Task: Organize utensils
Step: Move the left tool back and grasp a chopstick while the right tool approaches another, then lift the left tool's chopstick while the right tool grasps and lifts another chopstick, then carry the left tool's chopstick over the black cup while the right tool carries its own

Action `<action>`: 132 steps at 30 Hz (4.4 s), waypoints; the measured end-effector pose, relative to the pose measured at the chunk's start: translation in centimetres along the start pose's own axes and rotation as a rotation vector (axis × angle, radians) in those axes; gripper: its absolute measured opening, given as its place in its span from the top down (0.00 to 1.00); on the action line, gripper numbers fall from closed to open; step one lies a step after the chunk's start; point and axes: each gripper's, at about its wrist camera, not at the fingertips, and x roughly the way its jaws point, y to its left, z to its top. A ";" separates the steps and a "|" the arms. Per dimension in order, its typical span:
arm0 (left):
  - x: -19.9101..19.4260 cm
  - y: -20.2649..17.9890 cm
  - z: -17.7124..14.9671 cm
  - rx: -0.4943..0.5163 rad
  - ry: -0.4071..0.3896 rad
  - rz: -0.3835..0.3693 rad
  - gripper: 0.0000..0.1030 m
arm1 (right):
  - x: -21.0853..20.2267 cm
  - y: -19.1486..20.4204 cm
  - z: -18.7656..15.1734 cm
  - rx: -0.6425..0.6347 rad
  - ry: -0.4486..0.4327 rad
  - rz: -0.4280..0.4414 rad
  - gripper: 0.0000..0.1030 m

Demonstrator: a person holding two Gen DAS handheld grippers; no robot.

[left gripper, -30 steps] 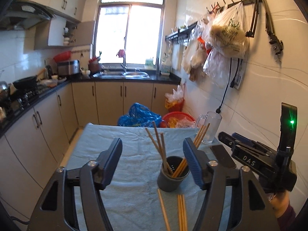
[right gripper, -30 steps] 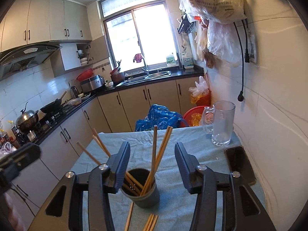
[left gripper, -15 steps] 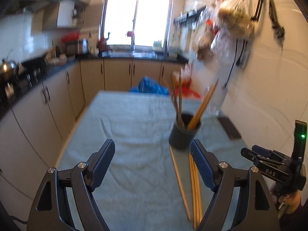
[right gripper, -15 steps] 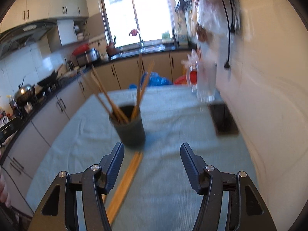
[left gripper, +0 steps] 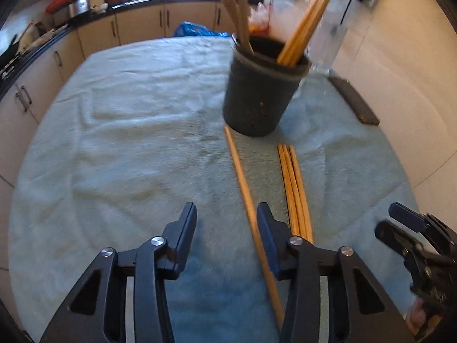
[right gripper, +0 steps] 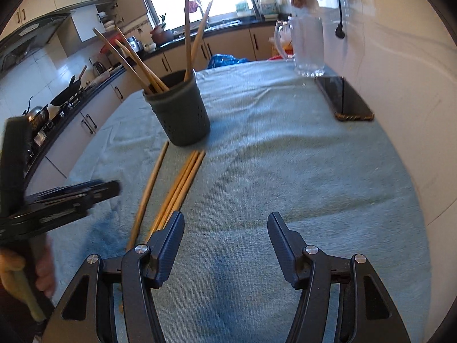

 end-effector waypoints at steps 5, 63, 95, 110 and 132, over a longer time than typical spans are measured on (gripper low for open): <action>2.6 -1.1 1.0 0.047 0.019 0.030 0.70 | 1.7 0.4 0.3 -0.015 0.031 0.016 0.37; 2.3 5.8 1.5 -0.254 0.190 -0.089 0.88 | 8.8 2.4 6.2 -0.113 0.303 -0.188 0.81; -13.8 0.7 0.4 -0.049 -0.317 -0.041 0.95 | -5.7 3.0 6.4 -0.043 -0.190 0.000 0.94; -19.2 -1.6 -3.2 0.018 -0.413 -0.014 0.95 | -12.4 4.8 3.5 -0.114 -0.311 0.019 0.94; -22.2 -3.3 -2.0 0.061 -0.458 -0.036 0.95 | -15.9 4.8 4.5 -0.123 -0.403 0.039 0.94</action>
